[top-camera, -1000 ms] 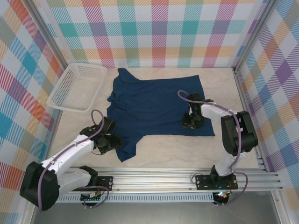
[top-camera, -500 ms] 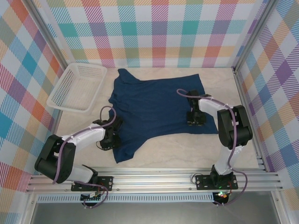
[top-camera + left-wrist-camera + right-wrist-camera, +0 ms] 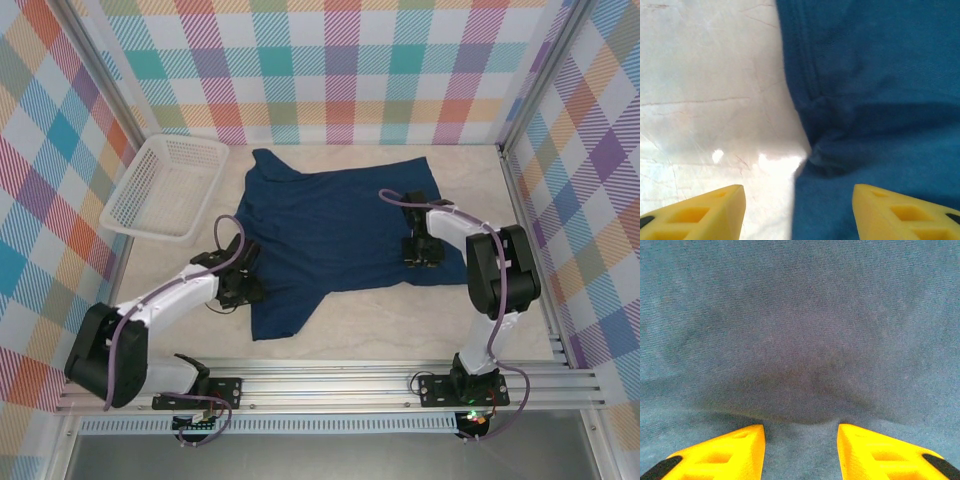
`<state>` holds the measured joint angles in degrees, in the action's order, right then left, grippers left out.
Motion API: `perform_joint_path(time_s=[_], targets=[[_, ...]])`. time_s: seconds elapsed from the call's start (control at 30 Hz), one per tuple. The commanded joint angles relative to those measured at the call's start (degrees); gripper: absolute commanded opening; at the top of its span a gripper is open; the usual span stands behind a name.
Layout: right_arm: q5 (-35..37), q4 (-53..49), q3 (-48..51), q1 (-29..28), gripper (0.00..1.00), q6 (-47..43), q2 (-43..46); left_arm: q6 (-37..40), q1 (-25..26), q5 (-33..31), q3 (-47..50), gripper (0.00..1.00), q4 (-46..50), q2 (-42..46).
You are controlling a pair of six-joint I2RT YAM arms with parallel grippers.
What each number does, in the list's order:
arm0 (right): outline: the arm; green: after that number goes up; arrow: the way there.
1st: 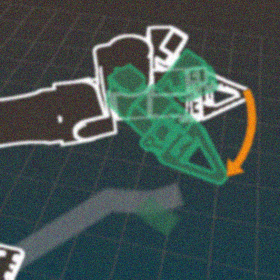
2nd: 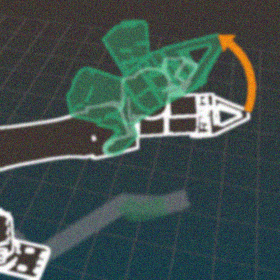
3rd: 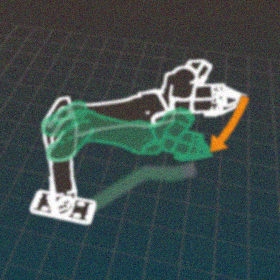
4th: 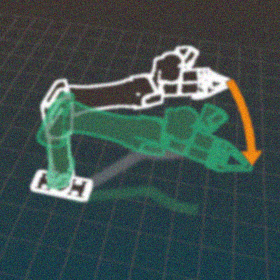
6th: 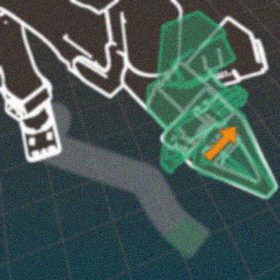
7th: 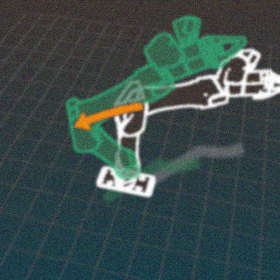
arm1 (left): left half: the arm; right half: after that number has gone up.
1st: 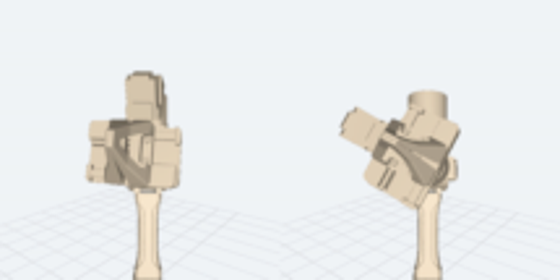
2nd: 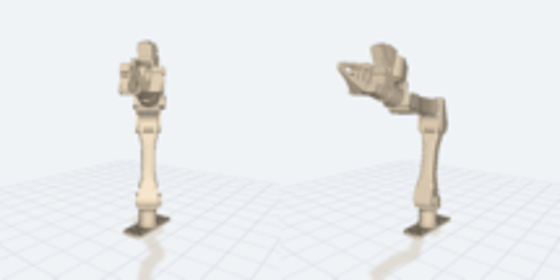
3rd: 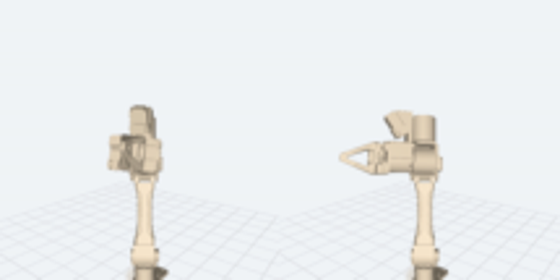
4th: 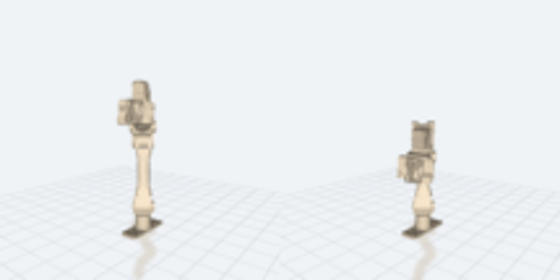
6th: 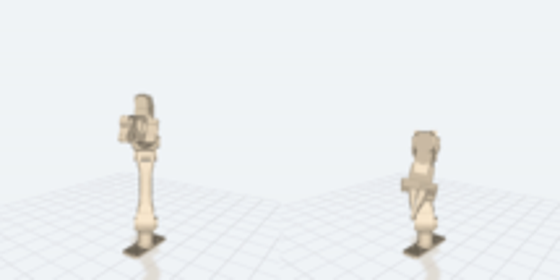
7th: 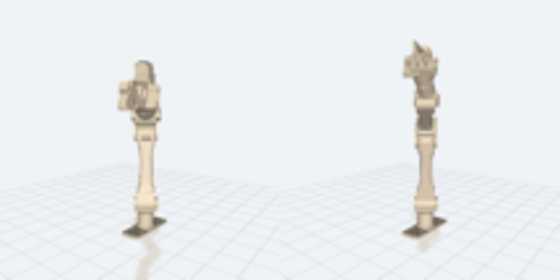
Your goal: Fold the inside-out t-shirt
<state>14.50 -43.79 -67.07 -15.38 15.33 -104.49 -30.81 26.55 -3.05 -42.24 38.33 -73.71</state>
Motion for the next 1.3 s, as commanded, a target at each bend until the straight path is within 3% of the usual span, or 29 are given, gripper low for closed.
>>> perform_joint_path(time_s=[0.0,0.2,0.47,0.7,1.0,1.13,1.27], targets=[[-2.6,0.6,0.9,0.3,0.43,-1.1,3.5,-3.0,1.3,5.5,1.6,0.61,5.0,3.6],[-3.0,1.2,2.1,0.1,0.43,-1.1,3.4,-8.6,5.6,8.7,7.3,0.54,7.3,8.6],[-2.6,1.1,2.2,-0.4,0.43,-1.7,4.1,-10.7,9.1,11.0,10.3,0.44,1.9,3.8],[-2.6,0.8,2.1,-0.4,0.43,-1.6,4.9,-10.0,9.4,10.5,11.8,0.24,-0.4,0.5],[-4.2,0.1,3.3,-0.3,0.44,-1.7,9.8,-8.3,9.1,4.2,9.4,0.0,1.8,2.3],[-5.9,-0.6,5.7,1.1,0.47,-0.9,14.9,-8.0,8.1,1.9,7.6,0.0,5.5,6.6],[-10.7,1.1,11.1,7.4,0.51,2.8,22.3,-8.2,5.6,2.3,6.7,0.0,7.7,12.4]])
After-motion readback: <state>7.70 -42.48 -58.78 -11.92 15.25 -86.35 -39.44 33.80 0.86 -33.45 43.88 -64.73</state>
